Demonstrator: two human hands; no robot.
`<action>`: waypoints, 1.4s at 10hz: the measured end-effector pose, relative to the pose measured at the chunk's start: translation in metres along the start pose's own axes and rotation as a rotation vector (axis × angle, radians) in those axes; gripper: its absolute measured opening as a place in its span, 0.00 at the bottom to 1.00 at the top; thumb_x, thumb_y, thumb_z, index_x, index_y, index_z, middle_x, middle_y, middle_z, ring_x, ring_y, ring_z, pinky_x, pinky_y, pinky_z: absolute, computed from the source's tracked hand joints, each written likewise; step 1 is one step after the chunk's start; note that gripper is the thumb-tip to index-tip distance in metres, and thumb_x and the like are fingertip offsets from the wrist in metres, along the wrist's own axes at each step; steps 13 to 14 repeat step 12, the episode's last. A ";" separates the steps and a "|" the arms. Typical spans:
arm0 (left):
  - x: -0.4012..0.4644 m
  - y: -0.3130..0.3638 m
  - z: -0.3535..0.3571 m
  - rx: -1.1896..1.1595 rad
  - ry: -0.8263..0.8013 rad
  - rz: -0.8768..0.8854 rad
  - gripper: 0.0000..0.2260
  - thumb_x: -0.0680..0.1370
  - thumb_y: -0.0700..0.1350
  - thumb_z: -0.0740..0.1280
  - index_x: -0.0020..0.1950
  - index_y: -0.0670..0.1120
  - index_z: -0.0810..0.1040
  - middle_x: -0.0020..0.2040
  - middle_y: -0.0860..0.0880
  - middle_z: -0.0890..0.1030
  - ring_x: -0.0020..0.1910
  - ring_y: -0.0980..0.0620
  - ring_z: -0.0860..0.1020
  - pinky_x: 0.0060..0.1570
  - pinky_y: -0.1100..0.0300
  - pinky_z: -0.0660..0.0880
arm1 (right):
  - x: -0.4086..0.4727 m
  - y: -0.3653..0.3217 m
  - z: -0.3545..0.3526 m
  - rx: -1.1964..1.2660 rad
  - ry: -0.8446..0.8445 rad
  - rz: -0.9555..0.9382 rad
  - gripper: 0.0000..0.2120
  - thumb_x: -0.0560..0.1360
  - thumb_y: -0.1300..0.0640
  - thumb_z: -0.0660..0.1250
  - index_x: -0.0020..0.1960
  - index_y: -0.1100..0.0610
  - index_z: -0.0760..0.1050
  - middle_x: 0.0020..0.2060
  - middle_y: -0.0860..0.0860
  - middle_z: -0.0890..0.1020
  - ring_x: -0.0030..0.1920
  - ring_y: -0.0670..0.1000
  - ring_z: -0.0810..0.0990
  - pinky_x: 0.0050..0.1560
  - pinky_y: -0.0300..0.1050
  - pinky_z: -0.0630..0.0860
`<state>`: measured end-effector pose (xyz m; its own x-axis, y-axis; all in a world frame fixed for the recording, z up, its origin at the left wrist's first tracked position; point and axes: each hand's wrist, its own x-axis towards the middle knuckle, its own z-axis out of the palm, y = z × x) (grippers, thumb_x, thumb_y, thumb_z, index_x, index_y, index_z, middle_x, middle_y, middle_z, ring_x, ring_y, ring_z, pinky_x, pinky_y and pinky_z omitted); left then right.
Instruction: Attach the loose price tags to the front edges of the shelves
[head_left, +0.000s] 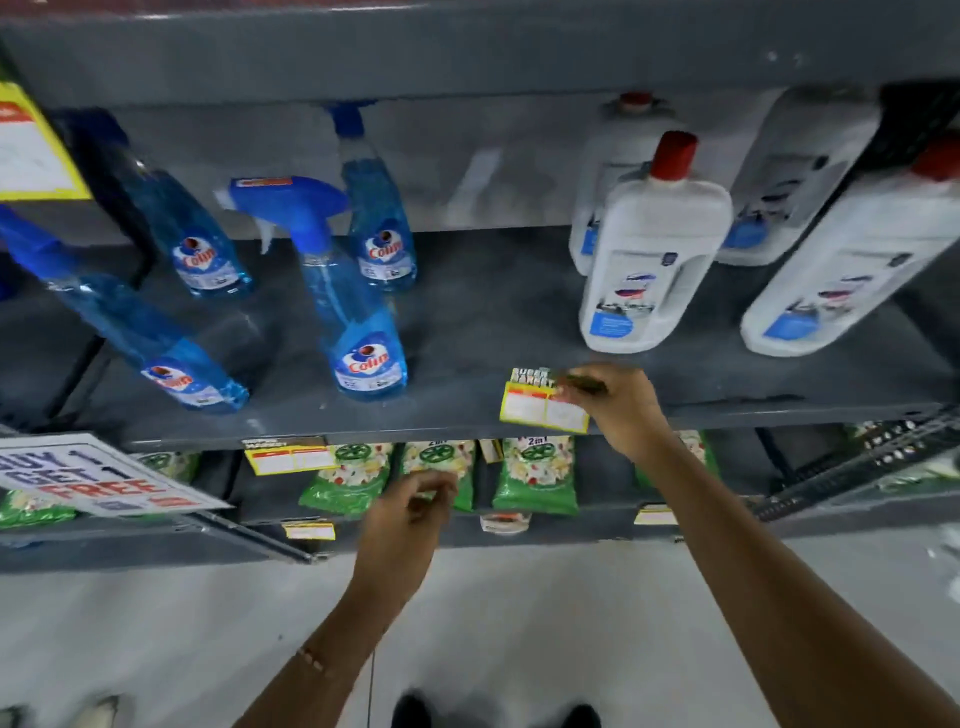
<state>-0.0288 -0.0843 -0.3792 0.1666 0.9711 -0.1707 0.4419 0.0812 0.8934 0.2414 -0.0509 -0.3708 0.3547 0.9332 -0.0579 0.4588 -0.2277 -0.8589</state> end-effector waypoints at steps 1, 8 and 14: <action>0.018 0.047 0.052 0.063 -0.053 0.142 0.09 0.74 0.47 0.71 0.54 0.52 0.82 0.44 0.54 0.86 0.37 0.55 0.82 0.43 0.57 0.80 | -0.030 0.023 -0.037 -0.025 0.015 -0.043 0.12 0.66 0.61 0.77 0.44 0.46 0.82 0.33 0.34 0.83 0.40 0.36 0.82 0.44 0.27 0.75; 0.067 0.120 0.271 0.511 -0.164 0.309 0.11 0.70 0.43 0.69 0.30 0.42 0.74 0.27 0.42 0.79 0.29 0.41 0.78 0.30 0.51 0.78 | -0.036 0.145 -0.152 -0.371 0.410 -0.089 0.07 0.66 0.57 0.75 0.37 0.56 0.78 0.35 0.51 0.83 0.39 0.55 0.78 0.44 0.54 0.76; 0.017 0.114 0.166 0.409 0.020 0.681 0.05 0.74 0.37 0.66 0.45 0.46 0.77 0.45 0.48 0.79 0.43 0.49 0.78 0.45 0.53 0.79 | -0.081 0.073 -0.133 -0.260 0.593 -0.140 0.18 0.71 0.69 0.64 0.56 0.53 0.74 0.53 0.53 0.80 0.57 0.57 0.75 0.58 0.54 0.72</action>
